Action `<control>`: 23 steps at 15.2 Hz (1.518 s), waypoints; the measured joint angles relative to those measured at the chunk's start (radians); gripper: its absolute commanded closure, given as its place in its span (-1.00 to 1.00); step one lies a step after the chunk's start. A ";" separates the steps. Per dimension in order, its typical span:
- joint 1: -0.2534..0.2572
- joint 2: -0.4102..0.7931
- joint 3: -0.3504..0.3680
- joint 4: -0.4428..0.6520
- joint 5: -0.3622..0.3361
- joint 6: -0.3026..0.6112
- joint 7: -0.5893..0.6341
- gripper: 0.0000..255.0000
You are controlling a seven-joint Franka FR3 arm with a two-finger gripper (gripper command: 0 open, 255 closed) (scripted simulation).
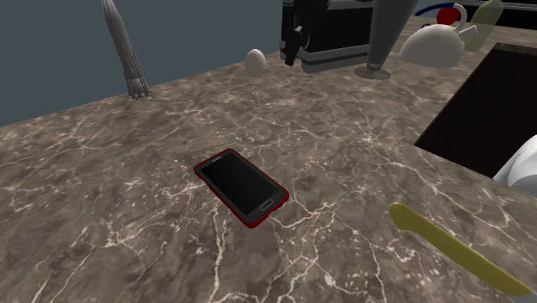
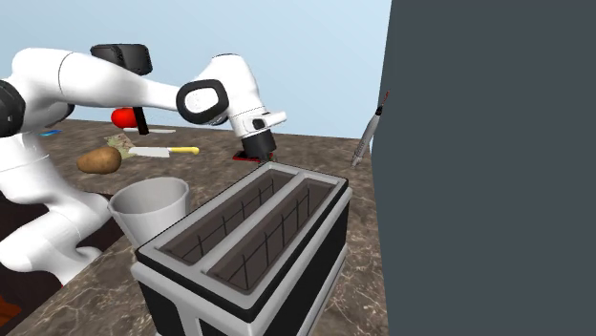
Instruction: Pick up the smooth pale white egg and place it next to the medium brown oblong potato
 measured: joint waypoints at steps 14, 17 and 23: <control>0.036 0.305 0.071 0.227 -0.238 0.082 0.112 -1.00; 0.034 0.312 0.068 0.222 -0.243 0.095 0.114 -1.00; 0.034 0.313 0.068 0.221 -0.244 0.096 0.115 1.00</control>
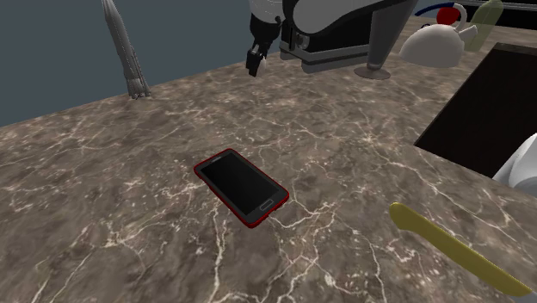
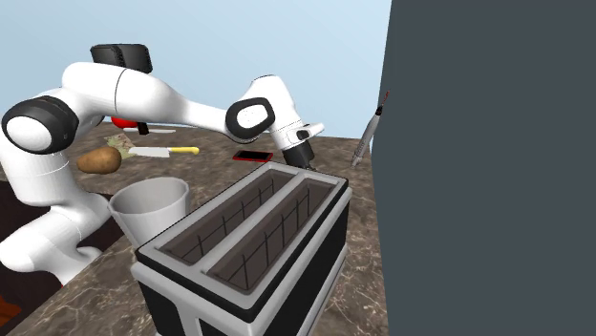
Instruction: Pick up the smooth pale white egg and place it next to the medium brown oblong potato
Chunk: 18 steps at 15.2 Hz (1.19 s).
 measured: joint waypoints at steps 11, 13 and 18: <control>0.001 0.000 0.001 0.017 0.004 -0.016 -0.007 1.00; 0.000 -0.004 0.002 0.034 0.013 -0.035 -0.019 1.00; 0.003 -0.005 0.006 0.094 0.027 -0.092 -0.043 1.00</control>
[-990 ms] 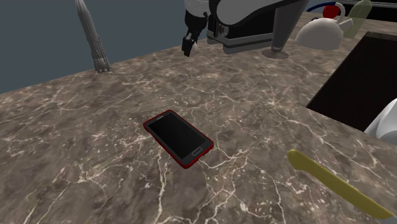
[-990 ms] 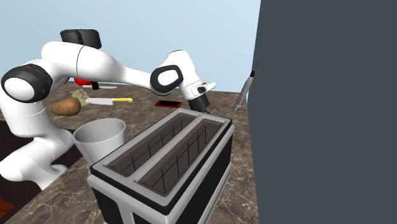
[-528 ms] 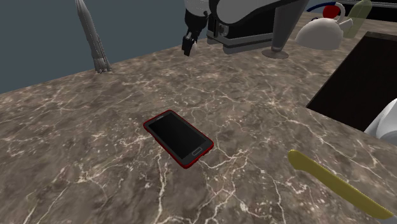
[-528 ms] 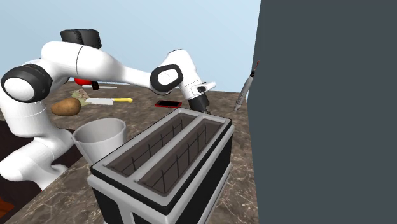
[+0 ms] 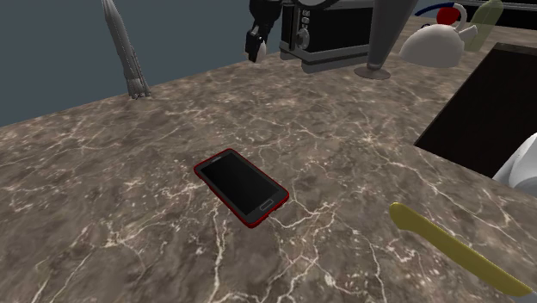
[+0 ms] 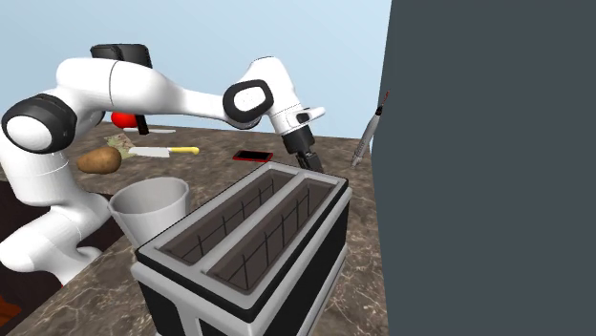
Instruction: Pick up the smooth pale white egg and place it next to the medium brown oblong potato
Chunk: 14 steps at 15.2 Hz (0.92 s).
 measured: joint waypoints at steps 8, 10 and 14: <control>0.009 0.015 0.006 0.122 0.012 -0.104 -0.037 1.00; 0.013 0.021 0.009 0.159 0.013 -0.135 -0.045 1.00; 0.018 0.031 0.011 0.225 0.016 -0.190 -0.063 1.00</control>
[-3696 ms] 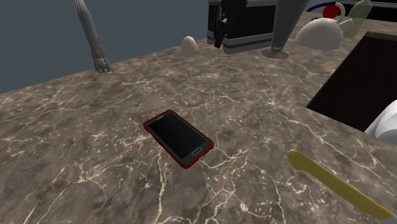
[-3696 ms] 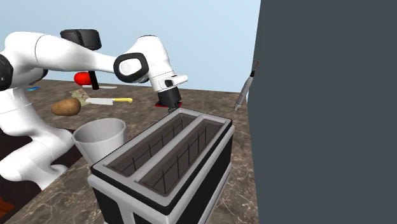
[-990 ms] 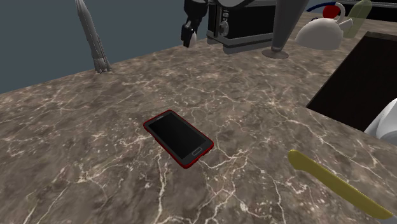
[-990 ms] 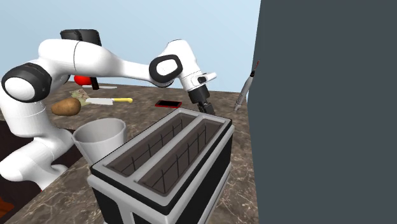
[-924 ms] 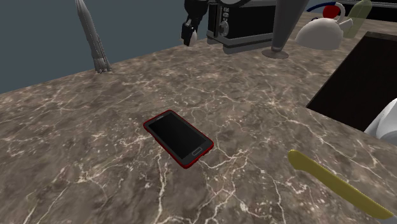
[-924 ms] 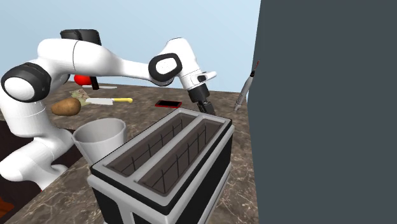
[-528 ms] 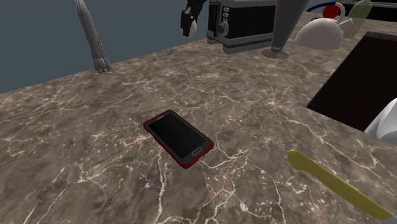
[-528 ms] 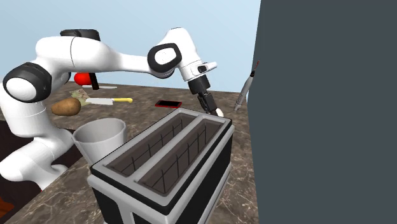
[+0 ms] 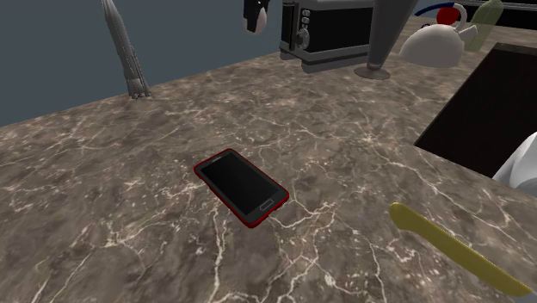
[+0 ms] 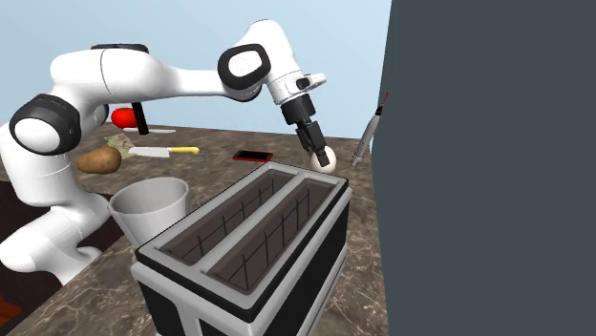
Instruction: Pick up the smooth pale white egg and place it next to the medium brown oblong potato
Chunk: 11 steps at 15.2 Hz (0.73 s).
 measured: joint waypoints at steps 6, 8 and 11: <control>0.019 0.040 0.006 0.129 -0.012 -0.091 -0.021 1.00; 0.027 0.053 0.008 0.177 -0.017 -0.127 -0.029 1.00; 0.026 0.045 0.009 0.191 -0.013 -0.148 -0.036 1.00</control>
